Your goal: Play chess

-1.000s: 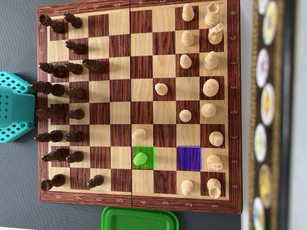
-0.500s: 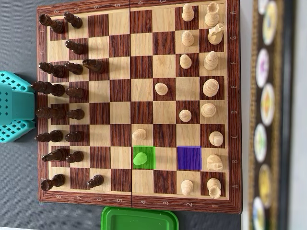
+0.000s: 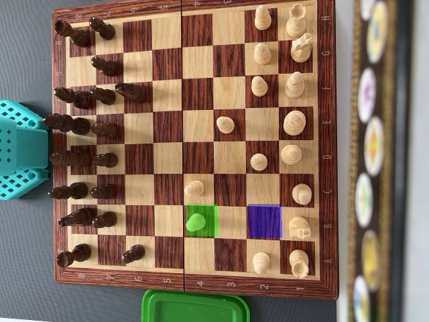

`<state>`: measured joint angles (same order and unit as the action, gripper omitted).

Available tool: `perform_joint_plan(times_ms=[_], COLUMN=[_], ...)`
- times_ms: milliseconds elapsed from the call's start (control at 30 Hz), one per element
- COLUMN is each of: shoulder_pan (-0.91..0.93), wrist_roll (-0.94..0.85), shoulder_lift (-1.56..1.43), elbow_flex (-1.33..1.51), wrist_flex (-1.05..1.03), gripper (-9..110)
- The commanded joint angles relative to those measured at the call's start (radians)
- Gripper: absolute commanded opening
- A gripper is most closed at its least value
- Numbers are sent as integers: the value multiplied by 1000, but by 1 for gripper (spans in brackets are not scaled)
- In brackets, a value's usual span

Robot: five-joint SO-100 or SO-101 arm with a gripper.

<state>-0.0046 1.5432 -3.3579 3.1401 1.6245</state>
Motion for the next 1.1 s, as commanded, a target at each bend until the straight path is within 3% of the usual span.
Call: perform_joint_plan(times_ms=[0,267,1067], shoulder_pan=[-6,-15,-11], wrist_roll=[-5,-95,-91], shoulder_lift=[11,11,11], elbow_flex=[20,20,20], wrist_flex=[54,183,181], gripper=[12,12,12])
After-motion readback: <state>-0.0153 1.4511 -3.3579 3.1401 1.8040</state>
